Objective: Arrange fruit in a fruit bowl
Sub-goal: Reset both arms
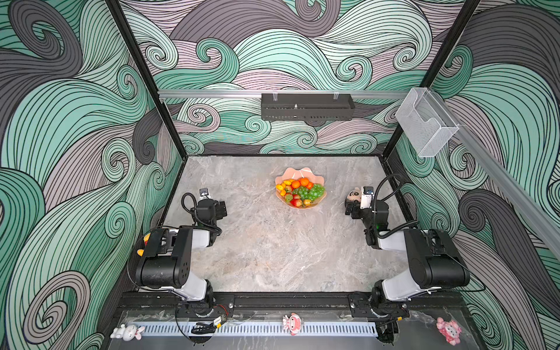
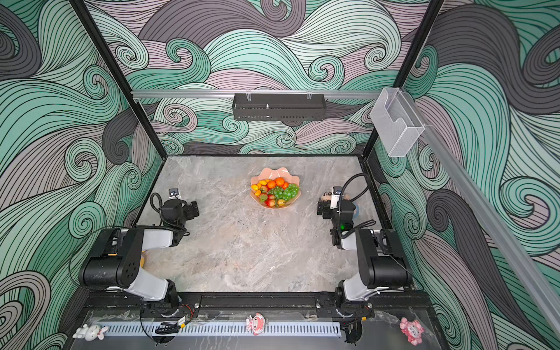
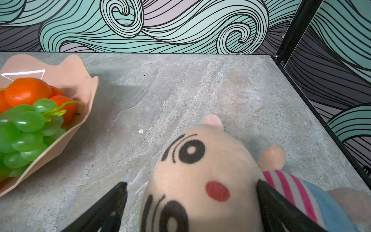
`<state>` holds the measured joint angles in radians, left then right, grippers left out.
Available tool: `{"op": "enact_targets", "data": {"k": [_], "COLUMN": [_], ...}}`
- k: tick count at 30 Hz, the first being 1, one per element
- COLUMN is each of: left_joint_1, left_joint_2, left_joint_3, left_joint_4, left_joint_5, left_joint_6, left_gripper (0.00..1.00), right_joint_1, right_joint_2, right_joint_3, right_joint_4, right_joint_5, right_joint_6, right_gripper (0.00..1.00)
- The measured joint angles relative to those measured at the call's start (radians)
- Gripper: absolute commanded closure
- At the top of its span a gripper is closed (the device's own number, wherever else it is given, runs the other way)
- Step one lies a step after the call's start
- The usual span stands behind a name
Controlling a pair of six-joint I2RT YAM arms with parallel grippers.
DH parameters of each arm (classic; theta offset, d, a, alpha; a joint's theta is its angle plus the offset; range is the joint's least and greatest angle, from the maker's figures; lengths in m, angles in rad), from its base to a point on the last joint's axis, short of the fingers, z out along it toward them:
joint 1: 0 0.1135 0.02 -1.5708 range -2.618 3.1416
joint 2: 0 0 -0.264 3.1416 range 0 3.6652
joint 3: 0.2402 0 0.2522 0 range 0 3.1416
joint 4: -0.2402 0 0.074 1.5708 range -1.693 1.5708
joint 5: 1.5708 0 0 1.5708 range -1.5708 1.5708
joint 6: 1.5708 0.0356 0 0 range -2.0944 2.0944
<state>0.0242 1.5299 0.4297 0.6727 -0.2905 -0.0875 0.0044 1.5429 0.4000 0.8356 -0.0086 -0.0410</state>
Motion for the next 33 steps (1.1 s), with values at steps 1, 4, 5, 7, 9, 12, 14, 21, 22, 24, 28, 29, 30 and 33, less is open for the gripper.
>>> {"op": "enact_targets", "data": {"k": [1,4,5,7,9,12,14,21,22,24,28,29,30,33], "left_joint_1": [0.0,0.0,0.0,0.0,0.0,0.0,0.0,0.019,0.021,0.024,0.021,0.021,0.021,0.022], "left_joint_2": [0.0,0.0,0.0,0.0,0.0,0.0,0.0,-0.055,-0.048,-0.031,-0.02,-0.023,-0.025,-0.024], "left_joint_3": [0.0,0.0,0.0,0.0,0.0,0.0,0.0,-0.204,-0.193,-0.11,-0.001,-0.003,-0.01,-0.026], "left_joint_4": [0.0,0.0,0.0,-0.001,-0.001,-0.001,0.002,0.22,0.2,0.113,0.102,0.105,0.105,0.079], "left_joint_5": [0.002,0.005,0.006,0.007,0.007,0.008,0.01,0.034,0.026,0.027,0.032,0.032,0.03,0.029], "left_joint_6": [0.0,-0.002,-0.002,-0.002,-0.003,-0.003,-0.003,-0.017,-0.025,-0.028,-0.026,-0.027,-0.029,-0.031], "left_gripper": [0.01,0.01,0.01,0.02,0.01,0.01,0.01,0.02,0.01,0.02,0.01,0.01,0.02,0.01], "right_joint_1": [0.0,0.0,0.0,0.0,0.0,0.0,0.0,0.0,0.0,0.002,0.021,0.023,0.026,0.026], "right_joint_2": [0.0,0.0,0.0,0.0,0.0,0.0,0.0,-0.012,-0.012,-0.011,-0.006,-0.007,-0.007,-0.007], "right_joint_3": [0.0,0.0,0.0,0.0,0.0,0.0,0.0,-0.161,-0.161,-0.102,-0.007,-0.003,-0.008,-0.032], "right_joint_4": [0.0,0.0,0.0,0.0,0.0,0.0,0.0,0.207,0.205,0.131,0.09,0.087,0.089,0.077], "right_joint_5": [0.0,0.0,0.0,0.0,0.0,0.0,-0.004,-0.067,-0.05,0.004,0.056,0.058,0.059,0.066], "right_joint_6": [0.0,0.0,0.0,0.0,0.0,0.0,0.0,-0.01,-0.005,0.014,0.018,0.018,0.017,0.018], "right_gripper": [0.01,0.01,0.01,0.01,0.01,0.01,0.01,0.01,0.01,0.01,0.01,0.01,0.01,0.01]}}
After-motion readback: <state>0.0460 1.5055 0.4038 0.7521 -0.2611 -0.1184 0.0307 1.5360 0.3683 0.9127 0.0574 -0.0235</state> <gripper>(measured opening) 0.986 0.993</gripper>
